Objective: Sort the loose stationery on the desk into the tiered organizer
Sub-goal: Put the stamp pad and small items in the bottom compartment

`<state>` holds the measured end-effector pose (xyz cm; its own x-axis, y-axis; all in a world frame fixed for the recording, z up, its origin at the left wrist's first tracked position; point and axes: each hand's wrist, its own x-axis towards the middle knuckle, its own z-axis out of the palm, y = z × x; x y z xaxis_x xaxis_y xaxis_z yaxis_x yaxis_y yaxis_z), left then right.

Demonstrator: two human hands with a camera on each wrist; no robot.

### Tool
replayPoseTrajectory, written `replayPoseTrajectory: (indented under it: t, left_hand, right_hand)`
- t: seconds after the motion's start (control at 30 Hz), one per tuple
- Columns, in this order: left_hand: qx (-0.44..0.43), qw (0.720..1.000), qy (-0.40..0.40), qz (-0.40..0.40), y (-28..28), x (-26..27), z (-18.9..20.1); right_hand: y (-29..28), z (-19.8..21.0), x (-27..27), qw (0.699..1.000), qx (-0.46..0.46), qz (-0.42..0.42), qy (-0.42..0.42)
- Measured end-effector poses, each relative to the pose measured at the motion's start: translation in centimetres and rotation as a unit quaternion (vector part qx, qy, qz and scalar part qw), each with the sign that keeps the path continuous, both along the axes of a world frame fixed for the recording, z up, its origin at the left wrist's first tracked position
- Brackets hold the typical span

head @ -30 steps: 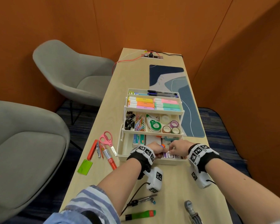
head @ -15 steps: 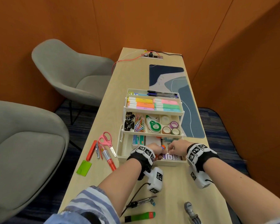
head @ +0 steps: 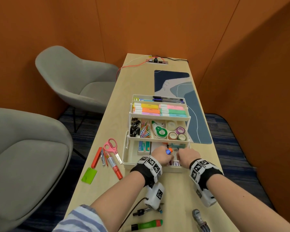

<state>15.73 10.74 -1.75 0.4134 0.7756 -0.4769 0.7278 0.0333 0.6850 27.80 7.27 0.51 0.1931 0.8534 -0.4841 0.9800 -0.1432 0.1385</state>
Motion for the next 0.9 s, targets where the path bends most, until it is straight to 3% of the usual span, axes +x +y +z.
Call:
replayPoseTrajectory:
  t: [0.1, 0.2, 0.27, 0.33, 0.43, 0.5, 0.57, 0.67, 0.8, 0.9]
  left_hand:
    - [0.009, 0.998, -0.062, 0.007, 0.0, -2.4, 1.7]
    - [-0.048, 0.995, -0.073, 0.048, 0.8, -5.0, 2.8]
    - [-0.082, 0.992, -0.059, 0.074, 1.3, -6.8, 3.5]
    - [-0.083, 0.994, -0.059, 0.047, 1.4, -8.5, 3.6]
    - [-0.085, 0.993, -0.084, -0.014, 1.2, -10.3, 3.7]
    - [-0.058, 0.994, -0.081, -0.049, 1.2, -10.4, 3.6]
    - [-0.010, 0.996, -0.079, -0.041, 1.3, -10.1, 3.3]
    - [0.049, 0.997, -0.061, 0.001, 1.4, -9.7, 2.7]
    - [0.095, 0.995, -0.032, 0.018, 1.9, -9.5, 1.4]
    - [0.090, 0.996, -0.004, -0.022, 2.4, -9.3, 0.4]
  right_hand:
    - [-0.4, 0.3, -0.1, 1.000, 0.010, 0.001, 0.015]
    - [-1.2, 0.7, -0.2, 0.988, 0.098, -0.053, 0.108]
    - [-2.0, 1.0, -0.4, 0.953, 0.153, -0.134, 0.225]
    - [-2.8, 1.3, -0.5, 0.909, 0.139, -0.199, 0.340]
    - [-3.3, 1.6, -0.8, 0.856, 0.061, -0.222, 0.464]
    - [-2.9, 1.9, -1.2, 0.838, 0.030, -0.203, 0.505]
    - [-1.8, 2.0, -1.8, 0.871, 0.051, -0.152, 0.465]
    - [-0.3, 1.8, -3.8, 0.938, 0.074, -0.040, 0.336]
    - [0.7, 0.5, -6.2, 0.971, 0.013, 0.029, 0.237]
    - [1.0, -0.7, -6.4, 0.978, -0.068, 0.043, 0.190]
